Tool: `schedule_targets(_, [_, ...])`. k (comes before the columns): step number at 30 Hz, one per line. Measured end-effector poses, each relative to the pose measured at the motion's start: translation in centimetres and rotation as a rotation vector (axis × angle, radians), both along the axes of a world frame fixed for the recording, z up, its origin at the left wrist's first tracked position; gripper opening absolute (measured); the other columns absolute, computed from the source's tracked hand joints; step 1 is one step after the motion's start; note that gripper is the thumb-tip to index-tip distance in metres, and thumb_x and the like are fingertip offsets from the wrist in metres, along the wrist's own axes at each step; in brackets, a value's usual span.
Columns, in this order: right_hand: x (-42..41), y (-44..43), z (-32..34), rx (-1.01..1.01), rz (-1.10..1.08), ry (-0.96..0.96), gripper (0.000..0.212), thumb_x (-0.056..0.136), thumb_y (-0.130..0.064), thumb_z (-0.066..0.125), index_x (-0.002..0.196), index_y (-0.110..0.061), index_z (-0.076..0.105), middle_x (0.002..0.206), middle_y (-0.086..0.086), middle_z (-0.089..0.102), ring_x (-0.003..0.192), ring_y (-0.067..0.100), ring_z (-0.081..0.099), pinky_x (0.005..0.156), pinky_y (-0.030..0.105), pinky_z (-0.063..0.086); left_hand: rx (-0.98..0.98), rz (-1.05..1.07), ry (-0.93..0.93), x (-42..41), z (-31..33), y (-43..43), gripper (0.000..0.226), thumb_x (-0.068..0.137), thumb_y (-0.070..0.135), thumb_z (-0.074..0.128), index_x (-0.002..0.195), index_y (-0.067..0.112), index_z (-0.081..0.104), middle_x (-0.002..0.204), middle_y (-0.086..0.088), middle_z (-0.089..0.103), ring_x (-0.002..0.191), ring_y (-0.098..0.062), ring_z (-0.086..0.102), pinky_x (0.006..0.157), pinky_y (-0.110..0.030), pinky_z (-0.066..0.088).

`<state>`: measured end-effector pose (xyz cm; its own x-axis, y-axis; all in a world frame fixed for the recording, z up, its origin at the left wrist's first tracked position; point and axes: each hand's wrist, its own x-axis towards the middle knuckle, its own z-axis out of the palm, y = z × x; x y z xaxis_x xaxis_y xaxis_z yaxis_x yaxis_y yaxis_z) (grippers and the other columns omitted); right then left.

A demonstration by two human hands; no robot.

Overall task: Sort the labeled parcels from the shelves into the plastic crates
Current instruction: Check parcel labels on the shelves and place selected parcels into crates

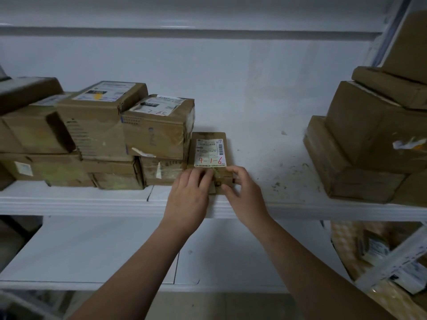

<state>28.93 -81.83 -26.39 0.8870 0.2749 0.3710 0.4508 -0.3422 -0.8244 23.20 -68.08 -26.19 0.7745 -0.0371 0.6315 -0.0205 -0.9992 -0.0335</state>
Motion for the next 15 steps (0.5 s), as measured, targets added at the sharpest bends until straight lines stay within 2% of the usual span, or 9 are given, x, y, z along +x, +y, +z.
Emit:
schedule_targets(3, [0.0, -0.7, 0.3, -0.033, 0.024, -0.041, 0.044, 0.087, -0.003, 0.061, 0.128, -0.016, 0.052, 0.125, -0.003, 0.060, 0.116, 0.014, 0.056, 0.095, 0.024, 0.043, 0.000, -0.051, 0.028, -0.3, 0.3, -0.1, 0.053, 0.066, 0.011, 0.075, 0.116, 0.008, 0.060, 0.106, -0.013, 0.061, 0.092, -0.033, 0.058, 0.078, -0.042, 0.051])
schedule_targets(7, [-0.2, -2.1, 1.4, -0.070, -0.053, -0.096, 0.045, 0.088, 0.000, 0.055, 0.130, -0.013, 0.051, 0.129, 0.000, 0.057, 0.119, 0.015, 0.051, 0.091, 0.019, 0.035, 0.019, -0.137, 0.054, -0.1, 1.9, -0.7, 0.041, 0.078, 0.024, 0.045, 0.113, 0.011, 0.061, 0.105, -0.010, 0.062, 0.093, -0.031, 0.058, 0.079, -0.039, 0.050])
schedule_targets(9, [-0.4, -3.1, 2.1, -0.071, -0.110, -0.146, 0.043, 0.088, -0.001, 0.056, 0.129, -0.012, 0.053, 0.129, 0.001, 0.058, 0.117, 0.017, 0.052, 0.091, 0.020, 0.036, 0.025, -0.190, 0.071, 0.3, 3.1, -1.3, 0.039, 0.080, 0.026, 0.040, 0.107, 0.011, 0.065, 0.100, -0.009, 0.064, 0.089, -0.031, 0.060, 0.075, -0.038, 0.050])
schedule_targets(11, [-0.8, -4.3, 2.8, -0.057, -0.168, -0.186, 0.039, 0.089, -0.002, 0.056, 0.127, -0.013, 0.055, 0.127, -0.001, 0.058, 0.113, 0.013, 0.051, 0.090, 0.020, 0.036, 0.043, -0.243, 0.053, 0.9, 4.3, -2.1, 0.034, 0.081, 0.024, 0.045, 0.104, 0.009, 0.065, 0.098, -0.011, 0.065, 0.086, -0.033, 0.062, 0.073, -0.040, 0.051])
schedule_targets(13, [-1.2, -5.7, 3.8, -0.030, -0.235, -0.221, 0.035, 0.090, -0.002, 0.055, 0.123, -0.013, 0.058, 0.122, -0.004, 0.059, 0.109, 0.008, 0.050, 0.090, 0.017, 0.036, 0.057, -0.300, 0.030, 1.7, 5.4, -3.1, 0.028, 0.081, 0.018, 0.060, 0.107, 0.008, 0.065, 0.101, -0.012, 0.065, 0.087, -0.034, 0.062, 0.074, -0.041, 0.051])
schedule_targets(15, [-1.8, -7.2, 5.2, -0.013, -0.301, -0.263, 0.031, 0.091, -0.002, 0.055, 0.119, -0.013, 0.060, 0.115, -0.010, 0.058, 0.108, 0.006, 0.051, 0.093, 0.016, 0.036, 0.066, -0.357, 0.019, 2.5, 6.9, -4.3, 0.032, 0.078, 0.015, 0.070, 0.109, 0.008, 0.065, 0.102, -0.013, 0.065, 0.088, -0.034, 0.062, 0.075, -0.042, 0.051])
